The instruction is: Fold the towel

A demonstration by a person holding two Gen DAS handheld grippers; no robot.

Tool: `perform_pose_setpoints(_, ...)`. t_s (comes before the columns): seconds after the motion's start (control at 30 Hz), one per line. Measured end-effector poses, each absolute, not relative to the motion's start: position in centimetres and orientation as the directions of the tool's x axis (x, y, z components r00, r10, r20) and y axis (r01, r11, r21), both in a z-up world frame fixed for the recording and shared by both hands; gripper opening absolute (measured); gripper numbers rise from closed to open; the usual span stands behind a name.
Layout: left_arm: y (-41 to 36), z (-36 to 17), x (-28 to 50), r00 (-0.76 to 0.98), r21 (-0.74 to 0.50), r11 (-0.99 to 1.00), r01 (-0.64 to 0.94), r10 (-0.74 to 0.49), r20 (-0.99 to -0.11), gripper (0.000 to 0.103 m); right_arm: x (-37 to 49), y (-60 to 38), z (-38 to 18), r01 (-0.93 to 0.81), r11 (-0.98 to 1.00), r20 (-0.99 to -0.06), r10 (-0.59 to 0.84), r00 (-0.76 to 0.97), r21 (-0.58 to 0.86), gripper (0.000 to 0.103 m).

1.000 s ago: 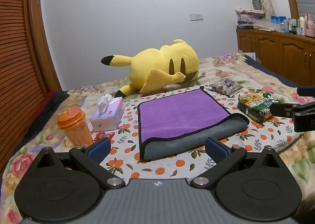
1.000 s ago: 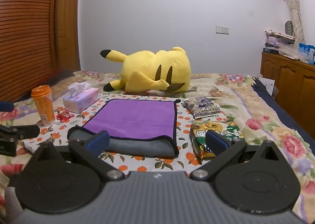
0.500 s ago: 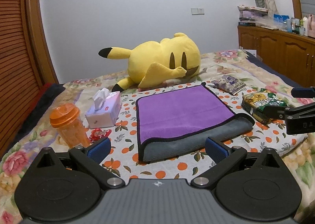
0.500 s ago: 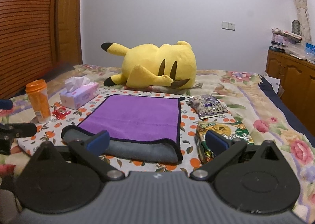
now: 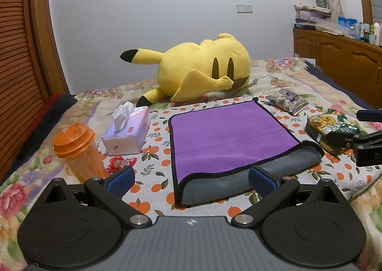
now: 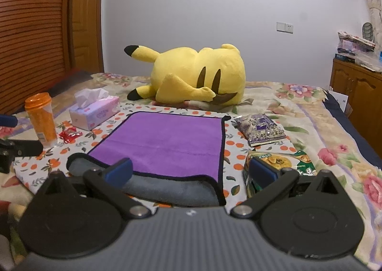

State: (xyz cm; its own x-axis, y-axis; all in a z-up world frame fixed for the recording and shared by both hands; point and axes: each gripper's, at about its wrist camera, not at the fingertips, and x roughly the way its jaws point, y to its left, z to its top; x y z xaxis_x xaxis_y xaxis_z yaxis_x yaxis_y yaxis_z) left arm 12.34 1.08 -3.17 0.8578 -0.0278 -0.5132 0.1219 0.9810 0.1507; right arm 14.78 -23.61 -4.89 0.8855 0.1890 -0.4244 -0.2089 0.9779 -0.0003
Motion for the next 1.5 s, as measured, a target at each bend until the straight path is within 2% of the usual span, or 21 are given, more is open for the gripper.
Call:
perform_pose_setpoints(0.37, 2.4, -4.5, 15.6, 0.82, 0.123, 0.983, 0.135, -0.041, -0.571, 0.098, 17.4, -23.9, -6.0, -0.213, 0.977, -0.457, 0.185, 0.87, -0.011, 0.103)
perform_pose_setpoints(0.53, 2.9, -5.2, 17.0, 0.794, 0.1, 0.982, 0.158, -0.066, -0.605, 0.085, 18.5, -24.1, -6.6, -0.217, 0.976, -0.476, 0.185, 0.86, -0.013, 0.103)
perform_pose_setpoints(0.8, 2.8, -6.5, 18.6, 0.77, 0.119, 0.972, 0.202, -0.082, -0.633, 0.071, 20.0, -24.2, -7.7, -0.223, 0.975, -0.51, 0.189, 0.839, -0.004, 0.103)
perform_pose_setpoints(1.03, 3.3, -7.8, 20.5, 0.741, 0.111, 0.972, 0.207, -0.082, -0.666, 0.07, 20.7, -24.1, -8.6, -0.238, 0.971, -0.535, 0.201, 0.821, 0.001, 0.102)
perform_pose_setpoints(1.17, 3.6, -8.4, 21.5, 0.726, 0.094, 0.973, 0.21, -0.091, -0.682, 0.069, 21.1, -24.0, -9.0, -0.25, 0.968, -0.555, 0.208, 0.806, 0.0, 0.09)
perform_pose_setpoints(1.33, 4.1, -9.3, 22.5, 0.695, 0.07, 0.974, 0.215, -0.103, -0.712, 0.057, 21.7, -24.1, -9.6, -0.262, 0.965, -0.578, 0.217, 0.787, 0.005, 0.09)
perform_pose_setpoints(1.5, 4.5, -10.1, 23.1, 0.667, 0.045, 0.977, 0.209, -0.109, -0.737, 0.05, 22.4, -24.4, -10.3, -0.263, 0.965, -0.603, 0.221, 0.767, 0.019, 0.087)
